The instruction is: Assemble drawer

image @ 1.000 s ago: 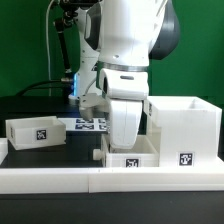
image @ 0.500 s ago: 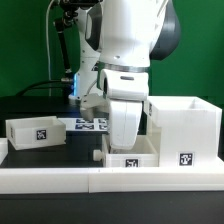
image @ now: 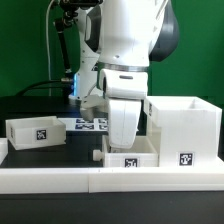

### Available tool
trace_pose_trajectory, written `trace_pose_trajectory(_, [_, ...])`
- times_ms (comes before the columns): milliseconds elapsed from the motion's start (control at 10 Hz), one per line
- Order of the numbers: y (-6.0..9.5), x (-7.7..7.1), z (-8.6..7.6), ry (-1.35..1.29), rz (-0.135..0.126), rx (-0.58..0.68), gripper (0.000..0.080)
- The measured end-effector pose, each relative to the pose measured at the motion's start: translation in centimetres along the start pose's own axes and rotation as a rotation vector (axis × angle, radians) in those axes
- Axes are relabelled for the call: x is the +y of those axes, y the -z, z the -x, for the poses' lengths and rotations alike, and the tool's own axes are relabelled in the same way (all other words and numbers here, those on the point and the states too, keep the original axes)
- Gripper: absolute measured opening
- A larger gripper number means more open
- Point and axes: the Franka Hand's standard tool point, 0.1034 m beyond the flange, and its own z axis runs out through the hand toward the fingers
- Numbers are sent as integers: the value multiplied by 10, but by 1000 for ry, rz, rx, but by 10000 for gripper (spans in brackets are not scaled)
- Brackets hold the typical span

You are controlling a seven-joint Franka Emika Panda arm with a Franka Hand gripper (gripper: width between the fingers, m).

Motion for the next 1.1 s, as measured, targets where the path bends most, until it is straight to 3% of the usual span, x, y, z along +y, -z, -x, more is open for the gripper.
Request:
trace_pose_trajectory(500, [0, 0, -9, -6, 0, 1, 41])
trace_pose_trajectory(1100, [0, -1, -9, -11, 0, 1, 41])
